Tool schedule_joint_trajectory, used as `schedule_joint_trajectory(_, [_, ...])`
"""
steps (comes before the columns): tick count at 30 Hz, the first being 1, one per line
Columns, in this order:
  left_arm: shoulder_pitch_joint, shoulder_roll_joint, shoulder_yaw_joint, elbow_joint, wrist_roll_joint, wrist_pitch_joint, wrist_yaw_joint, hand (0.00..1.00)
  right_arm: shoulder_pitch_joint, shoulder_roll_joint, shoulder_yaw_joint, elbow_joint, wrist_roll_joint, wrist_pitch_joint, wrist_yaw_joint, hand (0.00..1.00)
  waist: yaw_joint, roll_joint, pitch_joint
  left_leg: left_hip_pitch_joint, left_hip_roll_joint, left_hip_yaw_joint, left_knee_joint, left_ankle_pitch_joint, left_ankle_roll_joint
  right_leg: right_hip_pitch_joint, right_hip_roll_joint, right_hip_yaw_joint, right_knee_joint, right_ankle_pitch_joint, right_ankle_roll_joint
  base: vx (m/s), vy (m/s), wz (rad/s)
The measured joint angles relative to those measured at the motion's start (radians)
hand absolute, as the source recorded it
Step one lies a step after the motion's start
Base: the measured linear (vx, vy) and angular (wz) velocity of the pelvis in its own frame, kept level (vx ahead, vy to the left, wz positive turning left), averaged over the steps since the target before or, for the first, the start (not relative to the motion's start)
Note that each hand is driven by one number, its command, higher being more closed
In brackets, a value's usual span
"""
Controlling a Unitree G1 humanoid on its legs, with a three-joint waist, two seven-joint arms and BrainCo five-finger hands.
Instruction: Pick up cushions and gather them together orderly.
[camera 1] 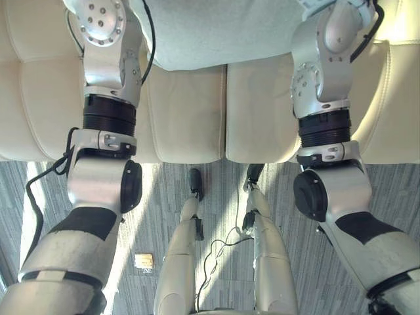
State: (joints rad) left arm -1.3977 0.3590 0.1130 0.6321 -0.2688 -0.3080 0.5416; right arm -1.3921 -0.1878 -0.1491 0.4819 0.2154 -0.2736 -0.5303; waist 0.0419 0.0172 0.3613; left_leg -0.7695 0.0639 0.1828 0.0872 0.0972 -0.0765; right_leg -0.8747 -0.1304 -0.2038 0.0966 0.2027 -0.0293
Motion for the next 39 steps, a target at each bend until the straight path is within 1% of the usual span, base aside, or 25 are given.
schedule_joint_trajectory(2, [0.036, 0.002, 0.035, -0.024, -0.024, -0.001, -0.011, 0.00, 0.007, -0.048, 0.002, -0.026, -0.002, 0.007, 0.004, 0.00, 0.000, 0.000, 0.000, -0.001, 0.006, 0.001, 0.000, -0.008, 0.003, 0.000, 0.005, -0.001, 0.000, 0.000, 0.000, 0.01, -0.007, -0.02])
schedule_joint_trajectory(3, [0.077, 0.008, 0.066, -0.045, -0.052, -0.001, -0.026, 0.00, 0.033, -0.092, 0.002, -0.065, -0.003, 0.009, 0.010, 0.00, 0.001, 0.000, 0.000, -0.003, 0.008, 0.000, 0.001, -0.008, 0.003, 0.000, 0.007, -0.003, 0.000, 0.000, 0.000, 0.00, 0.000, 0.00])
schedule_joint_trajectory(5, [0.146, 0.037, 0.117, -0.063, -0.087, -0.002, -0.041, 0.00, 0.087, -0.156, -0.009, -0.127, 0.001, 0.009, 0.018, 0.00, 0.002, 0.000, 0.000, -0.006, 0.013, 0.000, 0.002, -0.009, 0.002, -0.002, 0.010, -0.001, 0.000, -0.002, 0.002, 0.00, 0.000, 0.00])
schedule_joint_trajectory(7, [0.241, 0.089, 0.187, -0.098, -0.111, -0.001, -0.062, 0.00, 0.172, -0.227, -0.037, -0.214, 0.005, 0.008, 0.035, 0.00, 0.001, 0.000, 0.000, -0.015, 0.017, 0.001, 0.006, -0.008, 0.002, -0.010, 0.013, 0.000, 0.000, -0.005, 0.006, 0.00, 0.000, 0.00])
schedule_joint_trajectory(9, [0.347, 0.116, 0.261, -0.138, -0.143, -0.004, -0.093, 0.00, 0.268, -0.281, -0.076, -0.246, 0.038, 0.007, 0.060, 0.00, 0.001, 0.000, 0.000, -0.016, 0.022, 0.006, 0.024, -0.008, 0.002, -0.009, 0.015, 0.001, 0.013, -0.005, 0.006, 0.01, -0.017, -0.03])
schedule_joint_trajectory(11, [0.436, 0.121, 0.307, -0.187, -0.180, -0.010, -0.116, 0.00, 0.351, -0.294, -0.114, -0.268, 0.057, 0.008, 0.071, 0.00, 0.000, 0.000, 0.000, -0.012, 0.029, 0.012, 0.047, -0.009, 0.002, -0.004, 0.015, 0.001, 0.038, -0.005, 0.007, 0.00, 0.000, 0.00])
schedule_joint_trajectory(12, [0.497, 0.121, 0.322, -0.225, -0.196, -0.015, -0.132, 0.00, 0.406, -0.294, -0.128, -0.291, 0.063, 0.007, 0.080, 0.00, 0.000, 0.000, 0.000, -0.006, 0.036, 0.013, 0.067, -0.015, -0.004, 0.009, 0.018, 0.001, 0.050, -0.010, 0.012, 0.00, 0.000, 0.00])
schedule_joint_trajectory(13, [0.556, 0.121, 0.327, -0.249, -0.200, -0.022, -0.141, 0.00, 0.461, -0.294, -0.125, -0.315, 0.063, 0.007, 0.089, 0.00, 0.001, 0.000, 0.000, 0.009, 0.044, 0.013, 0.081, -0.033, 0.000, 0.030, 0.024, 0.004, 0.054, -0.020, 0.016, 0.00, 0.000, 0.00])
schedule_joint_trajectory(15, [0.654, 0.109, 0.332, -0.281, -0.207, -0.035, -0.171, 0.00, 0.561, -0.291, -0.124, -0.360, 0.062, 0.000, 0.118, 0.00, -0.001, -0.002, -0.003, 0.025, 0.051, 0.011, 0.117, -0.059, 0.001, 0.067, 0.028, 0.008, 0.058, -0.055, 0.012, 0.01, -0.048, 0.06])
schedule_joint_trajectory(17, [0.801, 0.062, 0.333, -0.343, -0.206, -0.040, -0.199, 0.00, 0.705, -0.267, -0.122, -0.431, 0.061, -0.014, 0.156, 0.00, 0.003, -0.005, -0.005, 0.046, 0.065, 0.014, 0.156, -0.093, 0.007, 0.106, 0.036, 0.009, 0.060, -0.087, 0.020, 0.00, -0.064, -0.02])
schedule_joint_trajectory(18, [0.855, 0.034, 0.331, -0.368, -0.206, -0.042, -0.213, 0.00, 0.755, -0.251, -0.122, -0.445, 0.061, -0.023, 0.172, 0.00, 0.003, -0.005, -0.008, 0.054, 0.069, 0.014, 0.162, -0.098, 0.005, 0.114, 0.038, 0.008, 0.066, -0.092, 0.018, 0.00, -0.053, -0.02])
schedule_joint_trajectory(20, [1.001, -0.069, 0.298, -0.414, -0.201, -0.044, -0.241, 0.00, 0.910, -0.180, -0.118, -0.466, 0.060, -0.027, 0.208, 0.00, 0.002, -0.005, -0.009, 0.095, 0.077, 0.017, 0.161, -0.110, -0.002, 0.159, 0.040, -0.001, 0.068, -0.105, 0.019, 0.02, -0.049, 0.04])
schedule_joint_trajectory(22, [1.130, -0.163, 0.225, -0.416, -0.182, -0.034, -0.278, 0.00, 1.058, -0.104, -0.090, -0.464, 0.058, -0.024, 0.250, 0.00, 0.001, -0.007, -0.010, 0.148, 0.083, 0.017, 0.160, -0.114, -0.003, 0.212, 0.044, -0.009, 0.069, -0.119, 0.018, 0.06, -0.047, 0.02])
schedule_joint_trajectory(23, [1.172, -0.191, 0.198, -0.414, -0.167, -0.027, -0.292, 0.00, 1.103, -0.083, -0.074, -0.462, 0.057, -0.021, 0.267, 0.00, 0.000, -0.007, -0.010, 0.168, 0.084, 0.018, 0.160, -0.118, -0.005, 0.232, 0.044, -0.010, 0.069, -0.123, 0.018, 0.08, -0.040, -0.03])
schedule_joint_trajectory(24, [1.241, -0.234, 0.142, -0.410, -0.151, -0.020, -0.313, 0.00, 1.173, -0.050, -0.045, -0.454, 0.049, -0.014, 0.293, 0.00, -0.001, -0.006, -0.014, 0.207, 0.086, 0.021, 0.160, -0.123, -0.009, 0.268, 0.046, -0.011, 0.070, -0.123, 0.015, 0.10, -0.027, -0.06])
schedule_joint_trajectory(25, [1.295, -0.261, 0.093, -0.399, -0.128, -0.004, -0.337, 0.00, 1.231, -0.023, -0.026, -0.438, 0.014, -0.007, 0.316, 0.00, -0.001, -0.008, -0.028, 0.237, 0.087, 0.025, 0.159, -0.129, -0.008, 0.296, 0.048, -0.008, 0.071, -0.125, 0.015, 0.09, -0.016, -0.11])
schedule_joint_trajectory(26, [1.341, -0.275, 0.051, -0.379, -0.101, 0.005, -0.359, 0.00, 1.282, 0.002, -0.010, -0.411, -0.015, -0.002, 0.338, 0.00, -0.002, -0.009, -0.047, 0.266, 0.089, 0.031, 0.159, -0.137, -0.009, 0.321, 0.050, -0.005, 0.070, -0.129, 0.017, 0.10, -0.014, -0.17])
schedule_joint_trajectory(27, [1.384, -0.290, 0.011, -0.336, -0.076, 0.013, -0.385, 0.00, 1.340, 0.037, 0.012, -0.366, -0.036, 0.002, 0.360, 0.00, -0.002, -0.011, -0.082, 0.304, 0.092, 0.041, 0.159, -0.151, -0.008, 0.356, 0.053, 0.000, 0.067, -0.139, 0.022, 0.11, -0.012, -0.20])
schedule_joint_trajectory(29, [1.432, -0.318, -0.016, -0.257, -0.037, 0.027, -0.418, 0.00, 1.419, 0.085, 0.028, -0.287, -0.078, 0.012, 0.388, 0.00, -0.001, -0.012, -0.126, 0.373, 0.096, 0.049, 0.155, -0.170, -0.008, 0.426, 0.058, 0.002, 0.051, -0.150, 0.026, 0.12, -0.002, -0.15])
schedule_joint_trajectory(30, [1.457, -0.336, -0.023, -0.189, -0.022, 0.037, -0.433, 0.00, 1.473, 0.109, 0.037, -0.232, -0.102, 0.019, 0.402, 0.00, -0.003, -0.015, -0.158, 0.420, 0.097, 0.055, 0.143, -0.178, -0.009, 0.469, 0.061, 0.004, 0.040, -0.158, 0.028, 0.10, 0.015, -0.08])
schedule_joint_trajectory(32, [1.483, -0.354, -0.023, -0.071, 0.006, 0.054, -0.443, 0.00, 1.528, 0.135, 0.042, -0.143, -0.137, 0.033, 0.414, 0.00, -0.004, -0.018, -0.194, 0.484, 0.096, 0.059, 0.122, -0.188, -0.015, 0.530, 0.062, 0.004, 0.031, -0.178, 0.045, 0.07, 0.014, -0.04])
schedule_joint_trajectory(34, [1.510, -0.355, -0.020, 0.076, 0.051, 0.077, -0.456, 0.00, 1.570, 0.159, 0.039, -0.016, -0.141, 0.054, 0.425, 0.00, -0.007, -0.031, -0.255, 0.533, 0.092, 0.067, 0.088, -0.190, -0.017, 0.571, 0.066, 0.009, 0.003, -0.181, 0.047, 0.06, 0.010, -0.06])
schedule_joint_trajectory(36, [1.518, -0.355, -0.011, 0.185, 0.084, 0.094, -0.459, 0.00, 1.581, 0.171, 0.027, 0.092, -0.159, 0.067, 0.433, 0.00, -0.008, -0.040, -0.276, 0.578, 0.085, 0.074, 0.053, -0.187, -0.015, 0.608, 0.066, 0.016, -0.023, -0.175, 0.053, 0.06, 0.016, -0.07])
schedule_joint_trajectory(37, [1.522, -0.355, -0.010, 0.225, 0.092, 0.106, -0.461, 0.00, 1.581, 0.176, 0.017, 0.138, -0.162, 0.076, 0.435, 0.00, -0.008, -0.039, -0.288, 0.595, 0.082, 0.077, 0.037, -0.182, -0.019, 0.626, 0.066, 0.018, -0.040, -0.169, 0.056, 0.07, 0.032, -0.02])
schedule_joint_trajectory(39, [1.522, -0.355, 0.024, 0.257, 0.093, 0.117, -0.466, 0.00, 1.581, 0.187, -0.007, 0.215, -0.170, 0.091, 0.442, 0.00, -0.011, -0.040, -0.300, 0.634, 0.074, 0.078, 0.009, -0.173, -0.020, 0.667, 0.066, 0.020, -0.078, -0.155, 0.061, 0.07, 0.032, -0.02])
